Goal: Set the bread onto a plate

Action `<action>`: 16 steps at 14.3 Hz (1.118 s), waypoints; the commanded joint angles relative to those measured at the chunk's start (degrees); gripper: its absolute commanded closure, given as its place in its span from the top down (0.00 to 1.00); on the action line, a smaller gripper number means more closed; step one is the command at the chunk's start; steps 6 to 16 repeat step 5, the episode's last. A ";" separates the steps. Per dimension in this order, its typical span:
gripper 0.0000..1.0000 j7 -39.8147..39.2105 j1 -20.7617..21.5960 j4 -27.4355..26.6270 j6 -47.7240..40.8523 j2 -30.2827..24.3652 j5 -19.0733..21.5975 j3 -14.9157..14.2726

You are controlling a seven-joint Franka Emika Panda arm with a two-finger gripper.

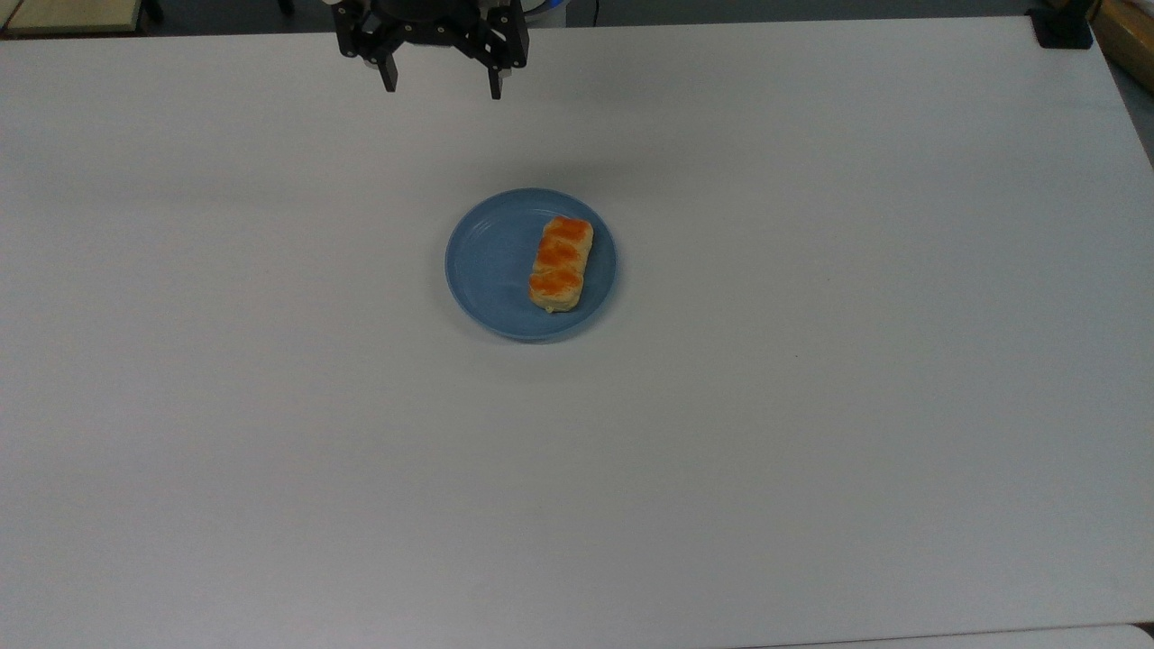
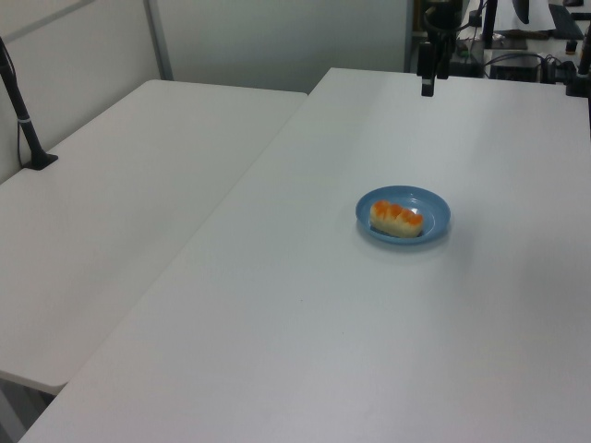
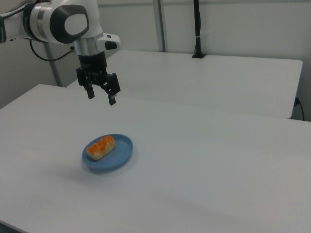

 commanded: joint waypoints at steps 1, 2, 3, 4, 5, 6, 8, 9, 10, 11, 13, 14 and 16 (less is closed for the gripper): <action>1.00 -1.18 0.13 0.88 -1.19 -0.67 -0.91 -0.62; 1.00 -1.18 0.13 0.88 -1.19 -0.75 -0.91 -0.70; 1.00 -1.18 -0.22 0.88 -1.19 -0.76 -0.91 -0.71; 1.00 -1.18 -0.31 0.97 -1.19 -0.76 -0.91 -0.71; 1.00 -1.18 -0.49 0.97 -1.19 -0.84 -1.00 -0.71; 1.00 -1.18 -0.49 0.97 -1.19 -0.84 -1.00 -0.71; 1.00 -1.18 -0.49 0.97 -1.19 -0.84 -1.00 -0.71; 1.00 -1.18 -0.49 0.97 -1.19 -0.84 -1.00 -0.71; 1.00 -1.18 -0.49 0.97 -1.19 -0.84 -1.00 -0.71; 1.00 -1.18 -0.49 0.97 -1.19 -0.84 -1.00 -0.71; 1.00 -1.18 -0.49 0.97 -1.19 -0.84 -1.00 -0.71; 1.00 -1.18 -0.49 0.97 -1.19 -0.84 -1.00 -0.71; 1.00 -1.18 -0.49 0.97 -1.19 -0.84 -1.00 -0.71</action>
